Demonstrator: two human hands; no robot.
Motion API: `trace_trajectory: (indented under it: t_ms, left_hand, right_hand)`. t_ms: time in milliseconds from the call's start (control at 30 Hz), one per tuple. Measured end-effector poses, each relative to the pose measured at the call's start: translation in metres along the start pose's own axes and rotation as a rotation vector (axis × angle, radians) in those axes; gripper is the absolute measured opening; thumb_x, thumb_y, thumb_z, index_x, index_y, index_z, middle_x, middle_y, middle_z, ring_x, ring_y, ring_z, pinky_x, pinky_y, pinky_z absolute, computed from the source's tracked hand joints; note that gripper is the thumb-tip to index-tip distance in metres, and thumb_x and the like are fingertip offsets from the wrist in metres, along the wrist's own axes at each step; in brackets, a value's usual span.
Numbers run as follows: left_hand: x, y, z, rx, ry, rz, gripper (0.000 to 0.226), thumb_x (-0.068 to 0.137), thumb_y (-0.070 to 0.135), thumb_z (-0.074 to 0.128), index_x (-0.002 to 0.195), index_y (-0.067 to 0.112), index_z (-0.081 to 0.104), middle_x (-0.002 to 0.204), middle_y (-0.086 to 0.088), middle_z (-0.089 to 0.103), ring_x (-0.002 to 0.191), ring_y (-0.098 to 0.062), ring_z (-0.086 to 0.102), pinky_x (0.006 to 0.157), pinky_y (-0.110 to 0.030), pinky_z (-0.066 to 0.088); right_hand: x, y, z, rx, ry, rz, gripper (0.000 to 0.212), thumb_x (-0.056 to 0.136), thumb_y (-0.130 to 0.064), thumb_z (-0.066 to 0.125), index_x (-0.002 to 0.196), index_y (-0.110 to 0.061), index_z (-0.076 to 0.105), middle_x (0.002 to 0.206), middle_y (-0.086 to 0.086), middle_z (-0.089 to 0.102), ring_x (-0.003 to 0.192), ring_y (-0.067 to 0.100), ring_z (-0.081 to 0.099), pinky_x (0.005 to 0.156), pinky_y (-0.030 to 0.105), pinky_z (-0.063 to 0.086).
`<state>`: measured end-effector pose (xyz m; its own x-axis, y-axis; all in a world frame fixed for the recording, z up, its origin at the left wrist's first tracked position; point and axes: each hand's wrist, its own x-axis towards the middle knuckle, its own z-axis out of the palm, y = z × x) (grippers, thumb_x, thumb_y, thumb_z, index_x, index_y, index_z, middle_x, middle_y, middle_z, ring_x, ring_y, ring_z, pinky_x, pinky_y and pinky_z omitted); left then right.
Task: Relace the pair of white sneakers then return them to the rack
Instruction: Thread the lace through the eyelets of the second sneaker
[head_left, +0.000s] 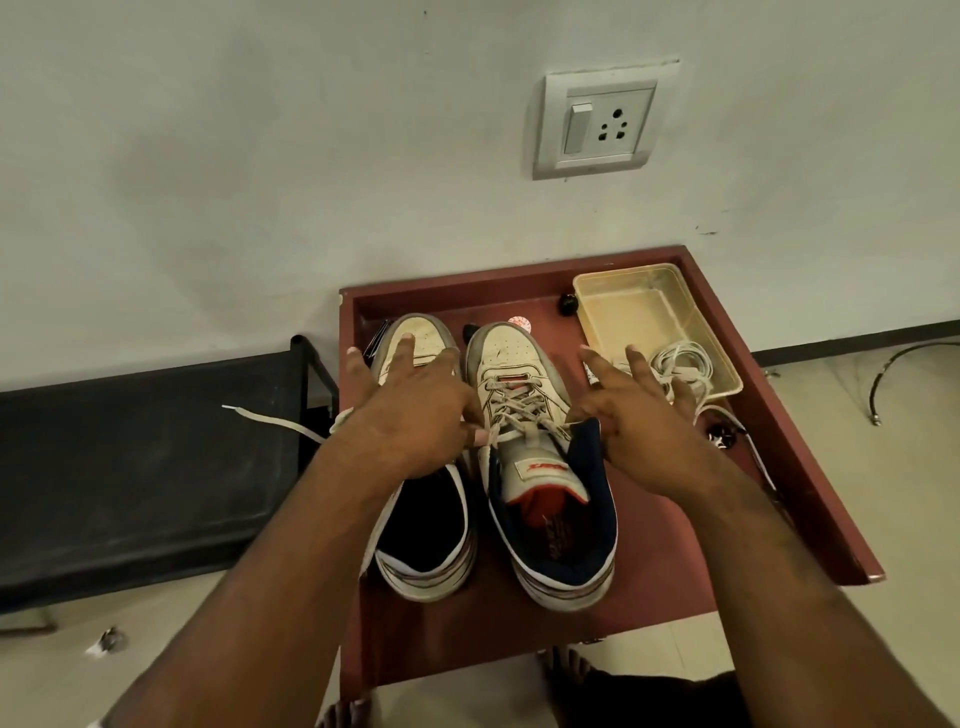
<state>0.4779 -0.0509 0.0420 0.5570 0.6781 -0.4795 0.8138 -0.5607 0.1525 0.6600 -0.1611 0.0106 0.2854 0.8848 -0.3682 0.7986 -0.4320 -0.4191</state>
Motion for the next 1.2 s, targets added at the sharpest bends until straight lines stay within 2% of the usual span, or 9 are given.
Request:
trace_trajectory:
  t_ms: [200, 400, 500, 600, 700, 800, 933, 1067, 1200]
  left_hand:
    - [0.006, -0.013, -0.001, -0.133, 0.05, -0.085, 0.011, 0.085, 0.046, 0.07, 0.091, 0.037, 0.073, 0.156, 0.019, 0.03, 0.152, -0.023, -0.004, 0.11, -0.067, -0.011]
    - [0.011, -0.023, 0.0, -0.133, 0.092, -0.193, 0.008, 0.083, 0.041, 0.071, 0.088, 0.035, 0.073, 0.147, 0.015, 0.046, 0.15, -0.024, 0.01, 0.11, -0.07, -0.003]
    - [0.01, -0.012, 0.004, -0.088, 0.118, -0.115, 0.003, 0.088, 0.037, 0.064, 0.087, 0.039, 0.067, 0.14, 0.016, 0.051, 0.15, -0.021, 0.012, 0.107, -0.069, -0.015]
    - [0.005, 0.0, 0.006, -0.04, 0.126, -0.041, 0.029, 0.089, 0.03, 0.061, 0.113, 0.046, 0.062, 0.137, 0.017, 0.055, 0.148, -0.019, 0.02, 0.106, -0.067, -0.019]
    - [0.003, 0.015, 0.01, 0.076, 0.182, 0.032, 0.058, 0.09, 0.015, 0.054, 0.137, 0.048, 0.045, 0.135, 0.013, 0.058, 0.145, -0.022, 0.027, 0.105, -0.072, -0.018]
    - [0.005, 0.027, 0.017, 0.119, 0.204, 0.074, 0.056, 0.093, 0.017, 0.054, 0.141, 0.043, 0.042, 0.128, 0.006, 0.062, 0.136, -0.024, 0.039, 0.104, -0.074, -0.016]
    - [0.01, 0.036, 0.025, 0.043, 0.217, 0.078, 0.045, 0.094, 0.016, 0.053, 0.133, 0.039, 0.052, 0.122, 0.007, 0.064, 0.128, -0.024, 0.049, 0.109, -0.068, -0.009]
    - [0.015, 0.033, 0.027, -0.05, 0.227, 0.092, 0.027, 0.097, 0.019, 0.05, 0.116, 0.032, 0.063, 0.112, 0.007, 0.066, 0.113, -0.021, 0.06, 0.112, -0.059, 0.005]
    - [0.017, 0.03, 0.027, -0.183, 0.278, 0.081, 0.025, 0.094, 0.015, 0.051, 0.105, 0.031, 0.066, 0.106, 0.009, 0.068, 0.106, -0.016, 0.061, 0.111, -0.049, 0.019]
  right_hand:
    - [-0.002, 0.006, -0.005, 0.009, -0.007, 0.03, 0.022, 0.091, -0.023, 0.062, 0.095, -0.043, 0.073, 0.141, -0.029, 0.046, 0.137, 0.001, 0.033, 0.115, 0.061, 0.002]
    - [-0.005, 0.01, -0.007, -0.026, -0.005, 0.062, 0.039, 0.088, -0.037, 0.067, 0.05, -0.043, 0.057, 0.138, -0.026, 0.051, 0.132, 0.005, 0.041, 0.114, 0.055, 0.013]
    - [0.0, 0.01, 0.003, 0.075, 0.011, 0.006, 0.014, 0.086, -0.029, 0.07, 0.081, -0.042, 0.068, 0.117, -0.024, 0.063, 0.118, 0.005, 0.054, 0.113, 0.051, 0.02]
    - [0.003, 0.008, 0.008, 0.24, -0.009, -0.044, 0.045, 0.086, -0.012, 0.068, 0.121, -0.039, 0.063, 0.103, -0.017, 0.067, 0.101, 0.008, 0.062, 0.1, 0.043, 0.044]
    - [0.004, 0.003, 0.009, 0.299, -0.062, -0.081, 0.06, 0.087, 0.006, 0.054, 0.136, -0.029, 0.055, 0.116, -0.006, 0.061, 0.109, 0.013, 0.059, 0.091, 0.028, 0.049]
    - [0.005, 0.001, 0.011, 0.323, -0.002, -0.122, 0.055, 0.087, 0.009, 0.056, 0.13, -0.024, 0.062, 0.109, -0.012, 0.063, 0.107, 0.007, 0.059, 0.085, 0.015, 0.047]
    - [0.009, 0.004, 0.015, 0.387, 0.07, -0.122, 0.053, 0.082, 0.014, 0.059, 0.116, -0.025, 0.071, 0.103, -0.009, 0.073, 0.095, 0.01, 0.069, 0.084, 0.033, 0.056]
    - [0.013, 0.006, 0.017, 0.347, 0.053, -0.112, 0.052, 0.083, 0.014, 0.058, 0.118, -0.023, 0.07, 0.102, -0.011, 0.07, 0.098, 0.006, 0.065, 0.074, 0.003, 0.046]
    - [0.015, 0.006, 0.019, 0.357, 0.059, -0.083, 0.05, 0.08, 0.016, 0.058, 0.106, -0.024, 0.073, 0.099, -0.01, 0.072, 0.092, 0.005, 0.067, 0.069, 0.003, 0.046]
